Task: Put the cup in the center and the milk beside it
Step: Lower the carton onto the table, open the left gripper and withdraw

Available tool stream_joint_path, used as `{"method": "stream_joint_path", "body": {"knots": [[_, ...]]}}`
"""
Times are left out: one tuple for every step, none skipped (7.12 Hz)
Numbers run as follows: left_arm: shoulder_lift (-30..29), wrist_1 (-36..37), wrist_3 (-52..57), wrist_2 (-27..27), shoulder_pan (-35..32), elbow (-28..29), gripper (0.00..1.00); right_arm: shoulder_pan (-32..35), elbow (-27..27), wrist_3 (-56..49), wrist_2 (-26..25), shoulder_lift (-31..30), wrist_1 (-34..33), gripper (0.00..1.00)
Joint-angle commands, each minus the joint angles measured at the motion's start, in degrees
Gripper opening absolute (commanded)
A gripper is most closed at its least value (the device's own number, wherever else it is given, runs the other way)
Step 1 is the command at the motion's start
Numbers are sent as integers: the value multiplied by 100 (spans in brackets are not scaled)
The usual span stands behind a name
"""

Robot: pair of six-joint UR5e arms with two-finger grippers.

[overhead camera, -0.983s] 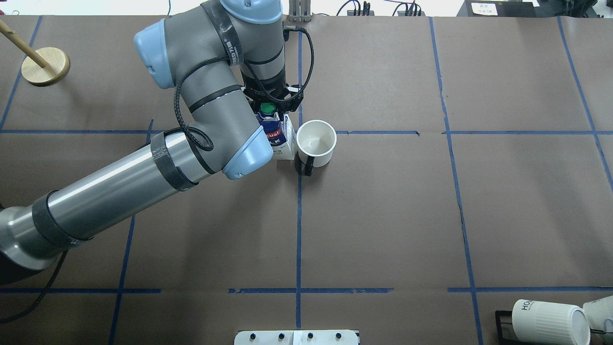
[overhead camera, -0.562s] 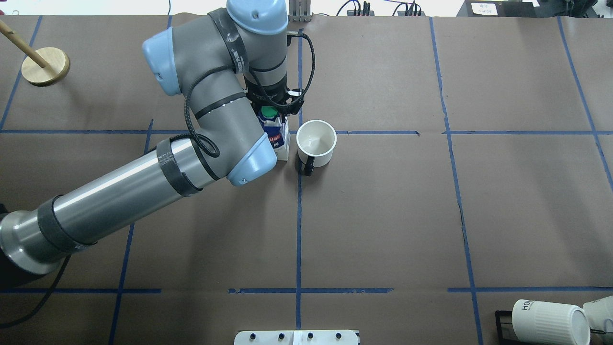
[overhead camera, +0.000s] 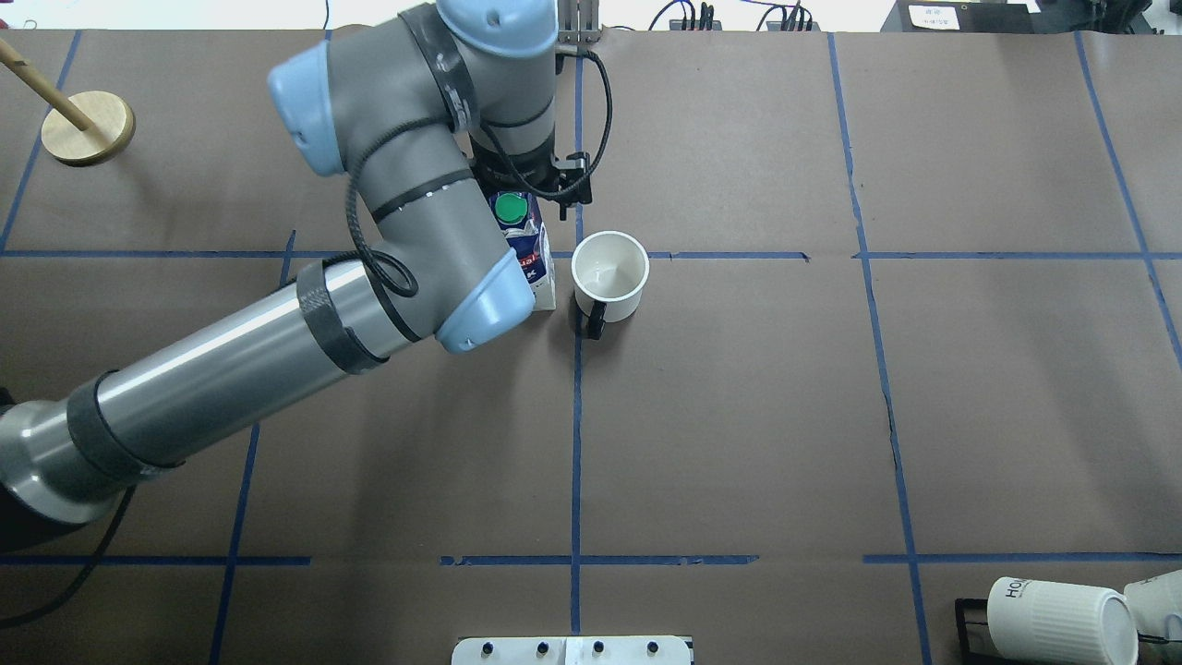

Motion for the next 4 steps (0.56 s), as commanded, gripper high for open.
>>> {"method": "stream_joint_path", "body": {"knots": [[49, 896, 1152, -632, -758, -391, 100, 0, 6, 0, 0, 4, -2, 100], [232, 1162, 1768, -1096, -1215, -567, 100, 0, 6, 0, 0, 4, 7, 100], [1078, 1104, 2322, -1492, -1585, -1230, 100, 0, -2, -9, 0, -5, -2, 100], [1913, 1095, 3137, -1653, -2015, -1828, 100, 9, -11, -17, -9, -66, -2, 100]]}}
